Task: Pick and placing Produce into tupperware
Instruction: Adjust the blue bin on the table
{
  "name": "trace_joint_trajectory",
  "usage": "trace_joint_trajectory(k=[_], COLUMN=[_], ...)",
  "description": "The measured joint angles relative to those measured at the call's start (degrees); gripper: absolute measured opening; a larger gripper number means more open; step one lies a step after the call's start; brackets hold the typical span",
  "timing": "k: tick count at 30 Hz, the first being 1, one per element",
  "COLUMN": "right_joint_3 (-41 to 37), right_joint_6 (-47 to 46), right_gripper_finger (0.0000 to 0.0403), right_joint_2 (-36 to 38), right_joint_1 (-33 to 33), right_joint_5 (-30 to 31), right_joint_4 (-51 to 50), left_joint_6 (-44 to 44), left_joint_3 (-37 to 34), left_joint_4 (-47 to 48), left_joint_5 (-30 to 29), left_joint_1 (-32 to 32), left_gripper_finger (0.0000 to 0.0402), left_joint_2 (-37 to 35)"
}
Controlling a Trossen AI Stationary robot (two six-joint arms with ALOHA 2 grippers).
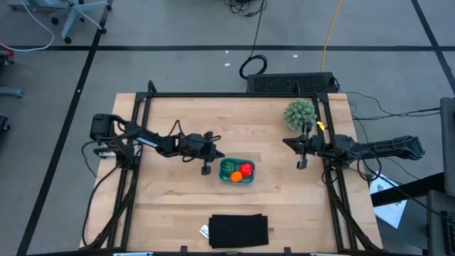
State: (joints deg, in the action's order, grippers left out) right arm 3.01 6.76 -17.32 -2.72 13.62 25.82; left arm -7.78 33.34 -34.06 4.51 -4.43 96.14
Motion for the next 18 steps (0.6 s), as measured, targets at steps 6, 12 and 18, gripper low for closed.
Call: trace_joint_trajectory(k=[6, 12, 18], right_joint_3=[0.0, 0.0, 0.0], right_joint_6=[0.1, 0.1, 0.1], right_gripper_finger=[0.0000, 0.0000, 0.0000], right_joint_2=[0.0, 0.0, 0.0], right_joint_1=[0.0, 0.0, 0.0], right_joint_5=[0.0, 0.0, 0.0], right_joint_4=[0.0, 0.0, 0.0], left_joint_6=[0.1, 0.0, -0.6], left_joint_3=[0.0, 0.0, 0.0], left_joint_4=[0.0, 0.0, 0.0], left_joint_5=[0.0, 1.6, 1.2], left_joint_1=[0.0, 0.1, 0.4], left_gripper_finger=[0.0017, 0.0017, 0.0017], left_joint_2=[0.0, 0.0, 0.0])
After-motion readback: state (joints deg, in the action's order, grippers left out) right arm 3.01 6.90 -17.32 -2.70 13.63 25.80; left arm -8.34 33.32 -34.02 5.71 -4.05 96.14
